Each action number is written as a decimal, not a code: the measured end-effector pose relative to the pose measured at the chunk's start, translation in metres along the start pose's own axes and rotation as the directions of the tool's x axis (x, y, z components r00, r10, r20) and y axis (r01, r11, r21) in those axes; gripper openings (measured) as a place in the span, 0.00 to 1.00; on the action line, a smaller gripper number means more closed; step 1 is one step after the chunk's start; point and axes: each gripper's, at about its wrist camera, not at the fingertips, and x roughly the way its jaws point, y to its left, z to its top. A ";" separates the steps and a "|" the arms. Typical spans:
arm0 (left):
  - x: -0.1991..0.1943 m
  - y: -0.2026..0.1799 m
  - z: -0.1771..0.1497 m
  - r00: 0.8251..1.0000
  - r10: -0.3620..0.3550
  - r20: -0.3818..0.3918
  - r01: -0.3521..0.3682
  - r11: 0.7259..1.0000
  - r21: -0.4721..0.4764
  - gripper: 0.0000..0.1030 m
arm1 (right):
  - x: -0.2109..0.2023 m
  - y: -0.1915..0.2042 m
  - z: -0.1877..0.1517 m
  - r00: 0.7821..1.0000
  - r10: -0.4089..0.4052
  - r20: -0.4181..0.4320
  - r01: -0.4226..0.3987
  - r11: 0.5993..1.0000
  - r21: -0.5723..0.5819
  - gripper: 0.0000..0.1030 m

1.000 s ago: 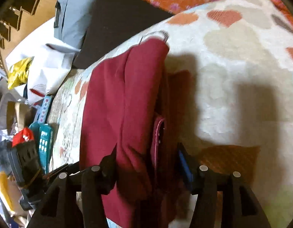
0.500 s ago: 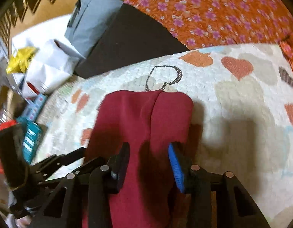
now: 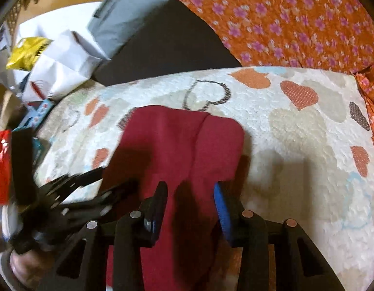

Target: Fold small clothes

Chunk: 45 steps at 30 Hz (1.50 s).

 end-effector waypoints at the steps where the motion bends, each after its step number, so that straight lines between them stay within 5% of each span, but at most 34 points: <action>1: -0.001 0.000 -0.001 1.000 0.001 0.001 -0.001 1.000 0.000 0.71 | -0.006 0.004 -0.006 1.000 0.007 0.004 -0.007 1.000 -0.002 0.38; 5: -0.003 0.000 -0.002 1.000 0.004 0.008 -0.004 1.000 0.013 0.71 | -0.008 0.012 -0.028 1.000 0.014 -0.014 -0.014 1.000 -0.013 0.38; 11: -0.013 -0.002 -0.008 0.999 0.016 0.028 -0.017 1.000 0.026 0.71 | 0.004 0.024 -0.042 0.994 -0.093 -0.051 0.088 0.991 -0.104 0.38; 32: -0.091 -0.008 -0.029 0.970 0.131 0.205 -0.148 0.986 0.071 0.71 | -0.062 0.037 -0.046 0.990 -0.091 0.107 0.092 0.996 -0.004 0.45; 45: -0.103 -0.012 -0.047 0.969 0.118 0.216 -0.132 0.990 0.051 0.71 | -0.077 0.045 -0.054 0.989 -0.080 0.121 0.081 0.997 -0.005 0.45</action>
